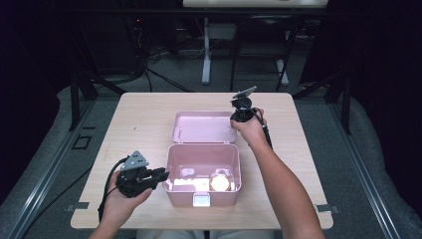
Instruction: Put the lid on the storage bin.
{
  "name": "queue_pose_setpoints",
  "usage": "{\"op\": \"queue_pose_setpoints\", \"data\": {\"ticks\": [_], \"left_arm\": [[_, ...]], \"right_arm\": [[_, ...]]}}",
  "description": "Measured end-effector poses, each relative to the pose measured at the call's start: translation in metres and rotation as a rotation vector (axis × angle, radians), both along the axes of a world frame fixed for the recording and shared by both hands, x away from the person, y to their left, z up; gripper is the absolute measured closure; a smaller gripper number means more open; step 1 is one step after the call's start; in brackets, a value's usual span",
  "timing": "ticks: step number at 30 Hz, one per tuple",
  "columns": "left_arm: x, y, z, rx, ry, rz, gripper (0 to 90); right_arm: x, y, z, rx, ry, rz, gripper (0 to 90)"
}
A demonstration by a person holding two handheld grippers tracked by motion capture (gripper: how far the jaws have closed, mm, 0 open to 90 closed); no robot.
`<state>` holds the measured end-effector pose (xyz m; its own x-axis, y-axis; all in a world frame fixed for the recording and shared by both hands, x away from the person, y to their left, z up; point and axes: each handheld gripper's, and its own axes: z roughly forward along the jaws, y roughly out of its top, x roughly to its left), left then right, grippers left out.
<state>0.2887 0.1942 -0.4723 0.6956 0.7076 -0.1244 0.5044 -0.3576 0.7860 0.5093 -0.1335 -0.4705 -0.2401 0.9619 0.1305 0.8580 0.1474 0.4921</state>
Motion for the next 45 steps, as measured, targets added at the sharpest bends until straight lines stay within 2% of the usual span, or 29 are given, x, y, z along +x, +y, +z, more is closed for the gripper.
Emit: {"op": "queue_pose_setpoints", "data": {"ticks": [21, 34, 45], "left_arm": [[0.0, 0.0, -0.001, -0.009, 0.002, -0.004, 74.9], [0.0, -0.001, -0.001, -0.009, 0.003, -0.002, 74.9], [0.0, 0.0, -0.001, -0.014, 0.003, -0.001, 74.9]], "right_arm": [[-0.005, 0.001, 0.006, -0.013, -0.057, -0.005, 82.8], [-0.008, 0.0, 0.013, 0.002, -0.095, -0.008, 83.4], [-0.015, -0.002, 0.022, 0.008, -0.152, 0.001, 83.9]]}}
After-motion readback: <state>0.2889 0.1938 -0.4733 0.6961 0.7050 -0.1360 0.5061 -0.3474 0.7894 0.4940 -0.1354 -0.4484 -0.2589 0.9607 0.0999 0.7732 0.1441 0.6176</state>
